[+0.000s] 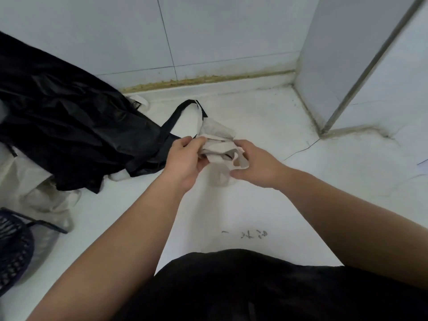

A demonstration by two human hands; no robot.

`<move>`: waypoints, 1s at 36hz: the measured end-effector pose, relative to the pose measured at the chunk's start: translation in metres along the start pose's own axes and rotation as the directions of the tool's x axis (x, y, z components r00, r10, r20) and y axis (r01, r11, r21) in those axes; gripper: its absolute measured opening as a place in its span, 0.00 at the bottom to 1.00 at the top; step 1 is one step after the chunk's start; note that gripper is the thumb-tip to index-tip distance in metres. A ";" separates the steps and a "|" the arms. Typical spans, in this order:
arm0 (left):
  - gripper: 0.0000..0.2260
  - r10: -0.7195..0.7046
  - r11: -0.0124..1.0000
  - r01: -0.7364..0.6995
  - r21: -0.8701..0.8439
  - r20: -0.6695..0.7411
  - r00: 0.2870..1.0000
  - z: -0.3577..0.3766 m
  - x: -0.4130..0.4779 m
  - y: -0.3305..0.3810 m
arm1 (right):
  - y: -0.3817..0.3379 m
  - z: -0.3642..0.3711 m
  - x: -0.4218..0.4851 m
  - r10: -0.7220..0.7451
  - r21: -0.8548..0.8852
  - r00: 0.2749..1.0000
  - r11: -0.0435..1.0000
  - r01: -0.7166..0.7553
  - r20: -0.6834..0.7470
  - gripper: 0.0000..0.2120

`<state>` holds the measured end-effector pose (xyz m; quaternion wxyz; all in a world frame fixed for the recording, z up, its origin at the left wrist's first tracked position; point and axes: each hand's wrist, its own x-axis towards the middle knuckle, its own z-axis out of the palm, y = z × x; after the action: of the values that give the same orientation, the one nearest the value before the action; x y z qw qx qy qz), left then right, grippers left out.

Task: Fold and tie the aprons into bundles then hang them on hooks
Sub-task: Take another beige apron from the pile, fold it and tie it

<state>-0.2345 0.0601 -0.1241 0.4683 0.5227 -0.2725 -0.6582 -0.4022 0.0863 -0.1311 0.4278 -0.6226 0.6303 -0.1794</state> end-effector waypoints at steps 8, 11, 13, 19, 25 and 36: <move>0.33 0.044 0.575 -0.109 0.811 0.103 0.994 0.002 -0.009 0.002 | -0.018 -0.032 -0.010 -0.063 -0.004 0.918 0.998 0.066 -0.392 0.08; 0.32 0.003 0.471 -0.411 0.781 0.464 0.886 0.020 -0.017 0.004 | -0.025 -0.032 -0.018 -0.075 0.048 0.913 0.994 0.103 -0.401 0.06; 0.20 0.017 0.446 -0.469 0.762 0.517 0.856 0.030 -0.016 0.007 | -0.027 -0.033 -0.021 -0.073 0.062 0.902 0.992 0.109 -0.425 0.06; 0.08 0.209 0.651 -0.369 0.663 0.311 0.927 0.046 -0.006 0.026 | -0.006 -0.063 -0.035 0.162 0.292 0.774 0.956 0.031 -0.612 0.03; 0.07 0.030 0.934 -0.108 0.339 0.227 0.973 0.069 -0.011 0.039 | -0.004 -0.108 -0.052 0.377 0.651 0.684 0.735 0.188 -0.624 0.09; 0.24 0.013 0.481 -0.527 0.701 0.595 0.804 0.184 -0.066 0.033 | -0.021 -0.186 -0.086 0.051 0.524 0.797 0.779 0.346 -0.602 0.14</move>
<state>-0.3966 0.0821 -0.0116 0.1670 0.4330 -0.7512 -0.4694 -0.5432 0.1068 0.0181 0.3730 -0.4140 0.5841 -0.5901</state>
